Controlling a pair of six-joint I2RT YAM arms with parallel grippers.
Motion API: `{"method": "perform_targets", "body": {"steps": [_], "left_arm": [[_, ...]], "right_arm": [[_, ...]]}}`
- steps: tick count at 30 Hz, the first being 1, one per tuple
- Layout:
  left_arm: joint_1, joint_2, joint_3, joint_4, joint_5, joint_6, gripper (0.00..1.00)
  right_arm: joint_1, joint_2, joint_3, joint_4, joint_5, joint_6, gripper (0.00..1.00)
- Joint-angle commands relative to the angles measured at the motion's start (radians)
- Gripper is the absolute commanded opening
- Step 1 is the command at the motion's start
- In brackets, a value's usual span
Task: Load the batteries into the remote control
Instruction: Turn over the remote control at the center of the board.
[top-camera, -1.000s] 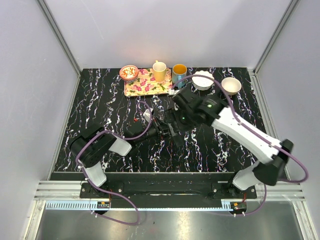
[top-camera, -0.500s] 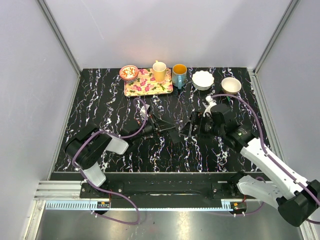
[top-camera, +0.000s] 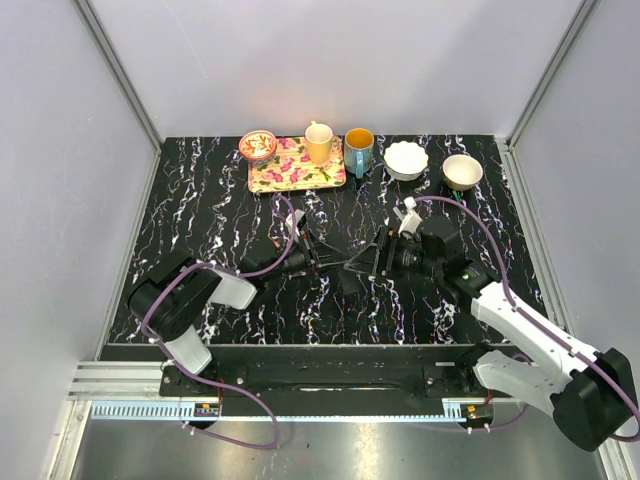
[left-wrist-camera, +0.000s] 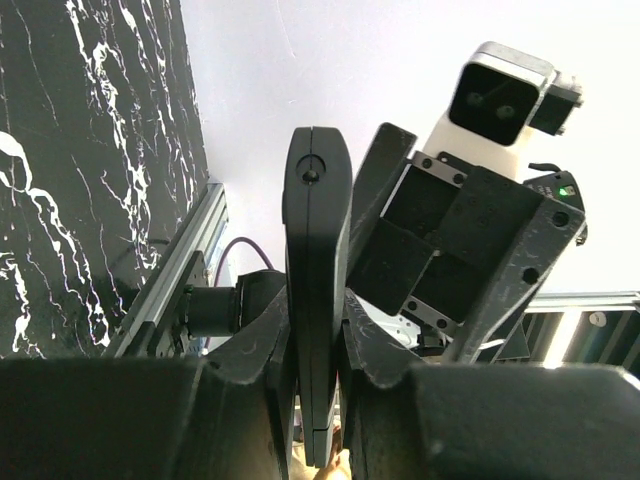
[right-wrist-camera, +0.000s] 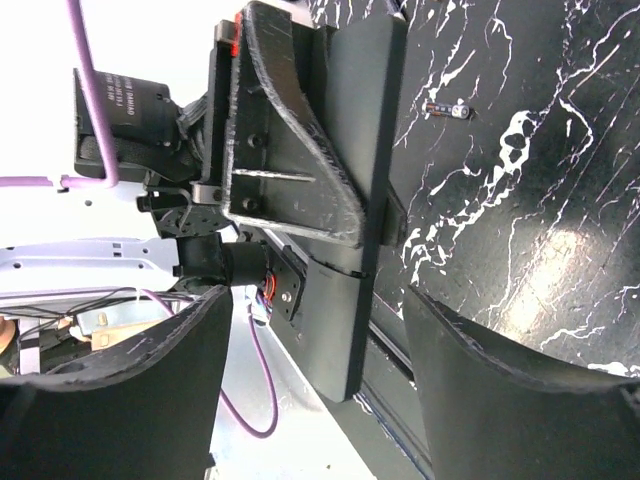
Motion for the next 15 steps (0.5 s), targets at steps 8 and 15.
{"method": "perform_targets", "body": {"steps": [8, 15], "left_arm": [[0.003, -0.060, 0.022, 0.383, 0.019, 0.005, 0.00], [0.003, -0.063, 0.022, 0.386, 0.017, 0.005, 0.00]], "right_arm": [[-0.008, 0.022, -0.076, 0.179, -0.097, 0.035, 0.67], [-0.012, 0.061, -0.139, 0.364, -0.203, 0.139, 0.64]]}}
